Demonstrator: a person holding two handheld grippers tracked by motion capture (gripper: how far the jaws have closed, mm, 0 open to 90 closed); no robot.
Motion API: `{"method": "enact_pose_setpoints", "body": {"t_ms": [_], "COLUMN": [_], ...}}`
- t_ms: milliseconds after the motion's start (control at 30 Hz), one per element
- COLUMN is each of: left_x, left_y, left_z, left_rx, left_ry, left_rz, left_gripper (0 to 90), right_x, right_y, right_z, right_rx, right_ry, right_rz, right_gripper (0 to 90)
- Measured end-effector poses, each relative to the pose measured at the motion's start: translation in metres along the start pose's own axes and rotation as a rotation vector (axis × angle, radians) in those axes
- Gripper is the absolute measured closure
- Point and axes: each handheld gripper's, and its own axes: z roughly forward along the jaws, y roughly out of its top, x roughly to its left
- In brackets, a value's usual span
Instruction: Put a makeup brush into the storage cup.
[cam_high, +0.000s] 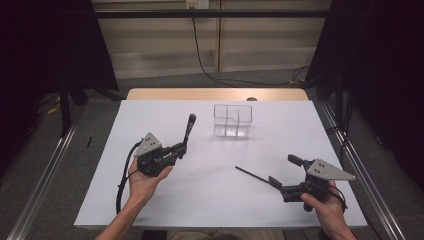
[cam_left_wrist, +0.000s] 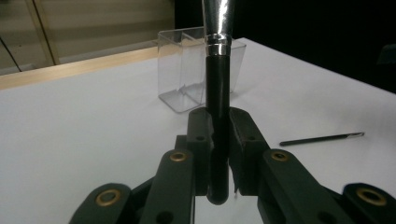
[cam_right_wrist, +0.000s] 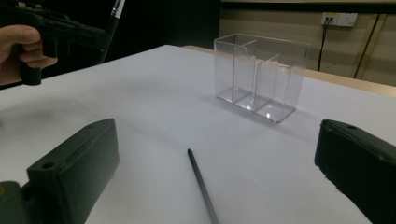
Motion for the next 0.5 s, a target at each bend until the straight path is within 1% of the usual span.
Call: {"method": "enact_pose_setpoints", "body": {"t_ms": [33,67,133,167,233,300,333,367,433,467,500], "left_x": [-0.001,-0.002,-0.003,-0.003,-0.004,-0.005,-0.006,-0.008,-0.011,-0.012,-0.014], "left_y": [0.0,0.0,0.0,0.0,0.0,0.0,-0.001,-0.001,-0.001,-0.001,-0.001], "left_z": [-0.001,-0.001,-0.001,-0.001,-0.001,0.0,0.001,0.001,0.003,0.004,0.004], "left_rx": [-0.01,-0.016,-0.02,-0.019,-0.022,-0.025,-0.024,-0.024,-0.025,-0.021,-0.024], "left_ry": [0.001,-0.004,-0.001,-0.007,-0.007,-0.019,-0.019,-0.03,-0.037,-0.047,-0.047], "left_rz": [0.006,0.001,0.004,0.002,0.005,0.0,0.011,0.003,0.009,0.012,0.013], "left_gripper": [79.9,80.0,80.0,80.0,80.0,80.0,80.0,80.0,79.9,80.0,80.0], "right_x": [0.001,0.002,0.003,0.004,0.005,0.006,0.007,0.007,0.009,0.009,0.01], "right_y": [0.001,0.003,0.005,0.006,0.008,0.01,0.011,0.011,0.014,0.015,0.016], "right_z": [0.001,0.003,0.005,0.007,0.009,0.013,0.015,0.017,0.022,0.024,0.027], "right_rx": [-0.012,-0.026,-0.04,-0.044,-0.044,-0.043,-0.046,-0.046,-0.035,-0.034,-0.037], "right_ry": [0.009,0.021,0.037,0.042,0.052,0.064,0.07,0.074,0.079,0.088,0.096], "right_rz": [-0.001,0.0,-0.001,0.004,0.014,0.013,0.012,0.011,-0.001,-0.001,0.003], "right_gripper": [0.0,0.0,0.0,0.0,0.0,0.0,0.0,0.0,0.0,0.0,0.0]}}
